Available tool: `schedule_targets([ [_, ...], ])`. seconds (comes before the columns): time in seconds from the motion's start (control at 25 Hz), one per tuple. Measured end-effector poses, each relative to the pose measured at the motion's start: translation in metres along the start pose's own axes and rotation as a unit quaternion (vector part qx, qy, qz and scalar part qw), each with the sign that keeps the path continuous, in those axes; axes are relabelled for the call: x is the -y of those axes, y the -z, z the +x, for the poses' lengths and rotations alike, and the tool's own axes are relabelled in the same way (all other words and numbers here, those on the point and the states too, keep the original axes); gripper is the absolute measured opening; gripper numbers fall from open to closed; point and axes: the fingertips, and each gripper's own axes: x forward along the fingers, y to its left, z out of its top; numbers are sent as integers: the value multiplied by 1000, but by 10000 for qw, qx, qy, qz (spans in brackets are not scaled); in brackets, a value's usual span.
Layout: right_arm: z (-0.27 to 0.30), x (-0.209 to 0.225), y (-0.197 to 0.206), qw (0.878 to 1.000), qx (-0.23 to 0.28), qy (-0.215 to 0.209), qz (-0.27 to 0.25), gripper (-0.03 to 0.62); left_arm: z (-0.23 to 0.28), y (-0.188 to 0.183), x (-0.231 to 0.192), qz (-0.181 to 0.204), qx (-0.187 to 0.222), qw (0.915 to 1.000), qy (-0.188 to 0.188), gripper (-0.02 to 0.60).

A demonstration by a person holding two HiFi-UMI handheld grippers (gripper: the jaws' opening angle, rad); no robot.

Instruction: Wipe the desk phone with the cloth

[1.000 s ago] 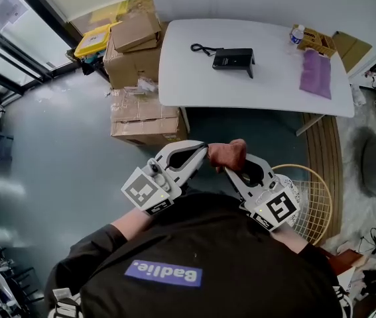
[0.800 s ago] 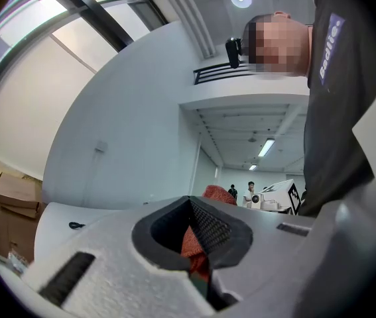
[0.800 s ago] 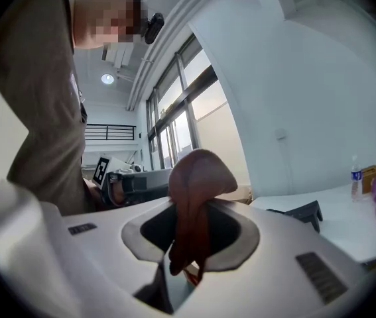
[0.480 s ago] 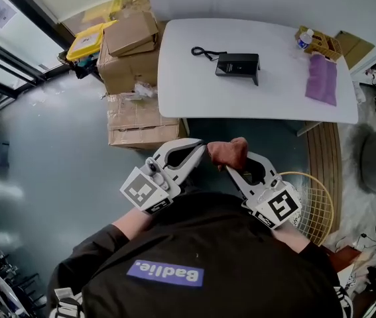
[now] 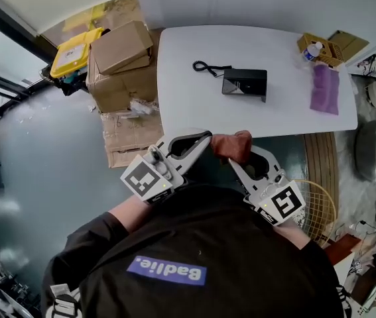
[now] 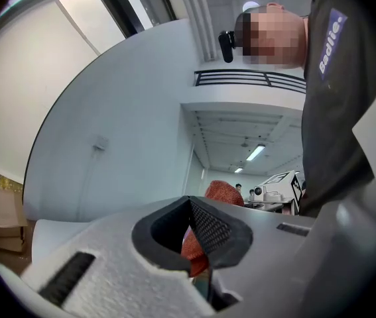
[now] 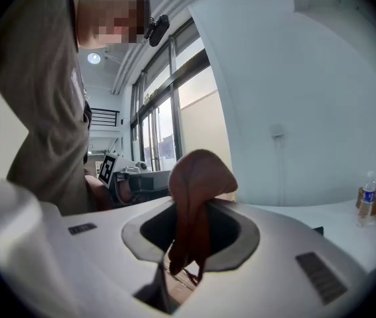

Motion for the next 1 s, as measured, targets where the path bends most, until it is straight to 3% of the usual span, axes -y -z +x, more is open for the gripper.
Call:
schedule_targets([
  [0.36, 24, 45, 3, 9996, -181, -173, -150, 89, 28, -3, -34, -133, 140, 9998, -22, 9],
  [0.72, 39, 118, 25, 9910, -554, -1168, -356, 89, 85, 15, -65, -184, 40, 9959, -887, 9],
  [1.0, 54, 173, 51, 9794, -1041, -1604, -648, 89, 112, 25, -93, -147, 208, 9898, -1398, 9],
])
